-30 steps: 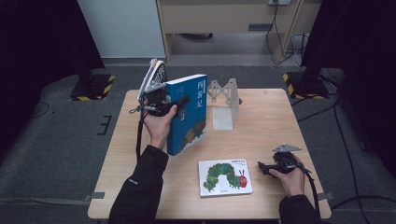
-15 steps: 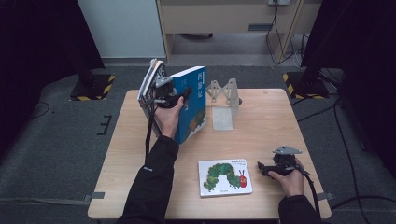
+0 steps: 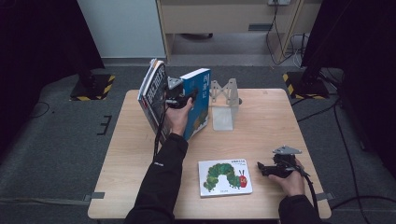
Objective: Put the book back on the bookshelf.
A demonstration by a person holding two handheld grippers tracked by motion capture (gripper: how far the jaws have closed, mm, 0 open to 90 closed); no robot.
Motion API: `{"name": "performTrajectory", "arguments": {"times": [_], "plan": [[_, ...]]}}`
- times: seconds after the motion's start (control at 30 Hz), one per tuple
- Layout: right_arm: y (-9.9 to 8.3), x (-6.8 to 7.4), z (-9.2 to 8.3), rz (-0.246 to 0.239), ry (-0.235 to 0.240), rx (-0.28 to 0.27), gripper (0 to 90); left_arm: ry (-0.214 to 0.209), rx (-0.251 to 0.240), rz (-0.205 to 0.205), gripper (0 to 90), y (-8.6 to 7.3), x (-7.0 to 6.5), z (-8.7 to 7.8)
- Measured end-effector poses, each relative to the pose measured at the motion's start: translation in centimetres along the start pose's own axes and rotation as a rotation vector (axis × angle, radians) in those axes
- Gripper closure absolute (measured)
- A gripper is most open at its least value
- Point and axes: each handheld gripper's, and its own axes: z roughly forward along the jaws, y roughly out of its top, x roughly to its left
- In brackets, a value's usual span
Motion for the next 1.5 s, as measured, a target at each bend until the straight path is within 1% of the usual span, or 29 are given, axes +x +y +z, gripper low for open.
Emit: {"name": "performTrajectory", "arguments": {"times": [0.03, 0.1, 0.13, 0.2, 0.33, 0.37, 0.57, 0.63, 0.77, 0.87, 0.97, 1.07, 1.17, 1.27, 1.37, 1.47, 1.5], "plan": [[0.0, 0.0, 0.0, 0.0, -0.001, 0.0, 5.0, 0.001, -0.003, -0.002, 60.3, -0.1, 0.0, 0.0], [0.0, 0.0, 0.0, 0.0, -0.003, -0.002, 5.0, 0.01, 0.0, 0.025, 60.2, -0.2, -0.3, -0.1], [0.0, 0.1, 0.0, 0.0, -0.003, -0.002, 5.0, 0.012, 0.007, 0.045, 60.1, -0.3, -0.6, -0.1], [0.0, 0.1, 0.0, 0.0, -0.003, -0.001, 4.9, 0.014, 0.019, 0.07, 59.9, -0.4, -1.0, -0.2], [0.0, 0.2, 0.0, 0.006, -0.003, -0.002, 4.8, 0.015, 0.04, 0.093, 59.7, -0.5, -1.5, -0.9], [0.0, 0.2, 0.0, 0.005, -0.003, -0.003, 4.7, 0.019, 0.046, 0.103, 59.8, -0.6, -1.6, -1.1], [0.0, 0.3, 0.1, 0.0, 0.003, -0.001, 3.7, 0.029, 0.062, 0.127, 59.8, -1.5, -1.6, -2.6], [0.0, 0.3, 0.1, 0.0, 0.004, 0.002, 3.5, 0.025, 0.062, 0.125, 59.8, -1.8, -1.5, -3.1], [0.0, 0.3, 0.1, 0.002, 0.003, 0.004, 3.2, 0.026, 0.059, 0.133, 59.7, -2.6, -1.6, -4.0], [0.0, 0.3, 0.1, 0.002, 0.002, 0.004, 3.1, 0.022, 0.041, 0.122, 59.5, -3.3, -1.4, -4.6], [0.0, 0.4, 0.1, 0.003, 0.0, 0.004, 3.1, 0.037, 0.023, 0.098, 59.3, -4.1, -1.2, -5.0], [0.0, 0.4, 0.1, 0.003, 0.0, 0.004, 3.1, 0.045, 0.018, 0.095, 59.2, -4.7, -1.0, -5.5], [0.1, 0.3, 0.1, 0.003, 0.002, 0.004, 2.8, 0.037, 0.005, 0.104, 59.0, -5.1, -0.7, -5.9], [0.1, 0.4, 0.1, 0.006, 0.001, 0.005, 2.7, 0.036, -0.003, 0.117, 58.8, -5.4, -0.9, -6.0], [0.1, 0.4, 0.1, 0.005, 0.0, 0.005, 2.7, 0.032, -0.013, 0.12, 58.5, -5.6, -1.1, -6.1], [0.1, 0.4, 0.1, 0.006, 0.0, 0.005, 2.6, 0.039, -0.02, 0.118, 58.2, -5.7, -1.1, -6.1], [0.1, 0.4, 0.1, 0.006, 0.0, 0.005, 2.5, 0.048, -0.024, 0.122, 58.2, -5.7, -1.1, -6.1]]}}
